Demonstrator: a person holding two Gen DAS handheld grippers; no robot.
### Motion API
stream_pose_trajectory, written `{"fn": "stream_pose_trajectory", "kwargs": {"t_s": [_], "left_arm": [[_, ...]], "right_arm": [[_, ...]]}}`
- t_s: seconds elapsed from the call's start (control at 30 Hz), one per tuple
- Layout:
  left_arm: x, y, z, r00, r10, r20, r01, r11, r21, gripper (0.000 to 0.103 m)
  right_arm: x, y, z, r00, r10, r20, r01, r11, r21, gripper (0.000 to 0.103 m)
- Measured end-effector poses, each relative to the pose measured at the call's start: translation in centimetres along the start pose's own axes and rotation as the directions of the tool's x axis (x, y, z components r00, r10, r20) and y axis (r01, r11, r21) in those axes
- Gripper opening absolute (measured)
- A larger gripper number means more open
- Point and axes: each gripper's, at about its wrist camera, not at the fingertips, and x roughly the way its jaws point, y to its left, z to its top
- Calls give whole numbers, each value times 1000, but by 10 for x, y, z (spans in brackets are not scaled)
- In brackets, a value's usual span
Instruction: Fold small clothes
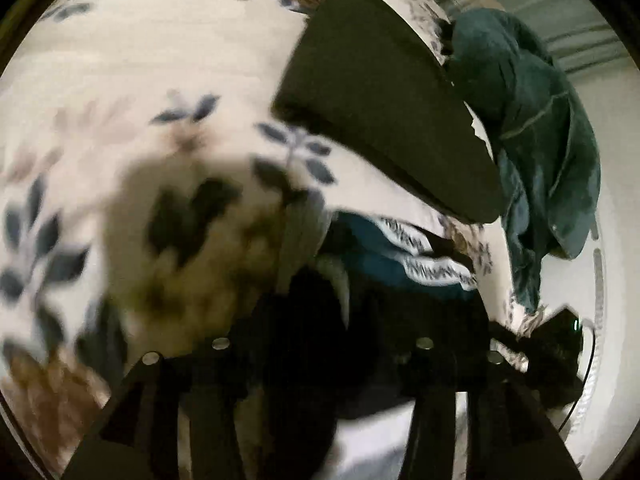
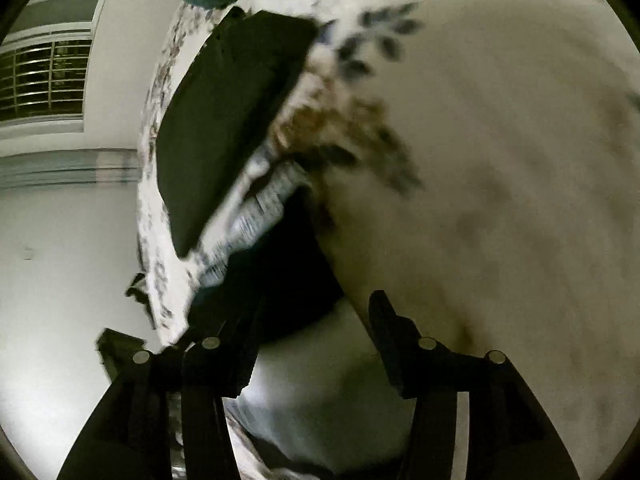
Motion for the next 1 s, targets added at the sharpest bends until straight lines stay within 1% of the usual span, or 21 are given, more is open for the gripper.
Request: {"fn": "stream_pose_trajectory", "kwargs": {"t_s": [0.03,0.07,0.1,0.17,0.23,0.27,0.37,0.43,0.47,0.5,0.53,0.57,0.6,0.67,0.7,0.8,0.83,0.87,0.9,0.93,1.0], "left_arm": [[2,-3,2,1000,4,3,-4,1000,18,12],[3,-6,3,1000,14,2,-14,999,35,12],[0,-9,3,1000,22,13,-23,998,64,11],[-3,-13,5,999,47,28,-49,994,99,10],[3,-8,11,999,49,13,-50,994,101,10],[8,-2,14,999,46,1,-46,995,88,10],[21,4,21,999,38,-32,-35,996,76,10],[17,1,21,998,32,-45,-29,997,76,13],[9,-3,19,998,43,-50,-39,995,95,14],[3,-7,17,997,50,-51,-44,993,109,15],[-6,-12,12,997,60,-45,-54,991,125,18],[-14,-16,7,996,77,-34,-72,988,136,22],[-30,-23,-5,994,111,-19,-106,981,161,26],[-48,-28,-26,987,161,-3,-157,969,188,27],[-60,-32,-45,984,180,0,-176,963,204,34],[-85,-33,-100,986,165,-10,-160,967,198,68],[-90,-31,-120,987,161,-28,-153,971,185,74],[-93,-30,-137,987,154,-50,-144,975,171,74],[-97,-27,-165,986,140,-89,-126,982,143,74],[-97,-28,-178,984,142,-110,-127,983,134,74],[-92,-28,-225,968,183,-173,-159,976,146,74]], "right_arm": [[9,2,5,1000,1,-16,-1,1000,9,54],[15,3,10,1000,3,-24,-2,1000,13,47],[17,7,12,1000,-10,-19,10,1000,-3,10],[14,18,15,998,-55,20,56,998,-37,7],[10,25,20,992,-105,65,108,992,-57,6],[0,16,25,990,-120,74,124,991,-49,6],[9,8,33,983,-173,59,175,984,-33,5],[18,14,32,981,-191,27,192,980,-47,7],[16,17,29,980,-198,19,199,979,-48,10],[12,22,26,980,-200,8,200,978,-54,18],[3,22,20,983,-182,1,181,981,-65,31],[-5,29,9,988,-154,-3,153,984,-88,40],[-17,34,-3,991,-134,-2,133,985,-114,53],[-43,41,-35,994,-105,-29,99,980,-173,54],[-53,42,-52,994,-93,-55,80,977,-197,55],[-83,37,-118,985,-97,-142,61,970,-236,58],[-91,29,-147,977,-101,-188,56,971,-232,58],[-100,19,-165,970,-104,-219,55,974,-220,58],[-106,8,-186,961,-106,-256,54,978,-202,58],[-110,-3,-209,950,-108,-293,56,982,-183,58],[-116,-30,-257,926,-110,-361,68,990,-127,58]]}}
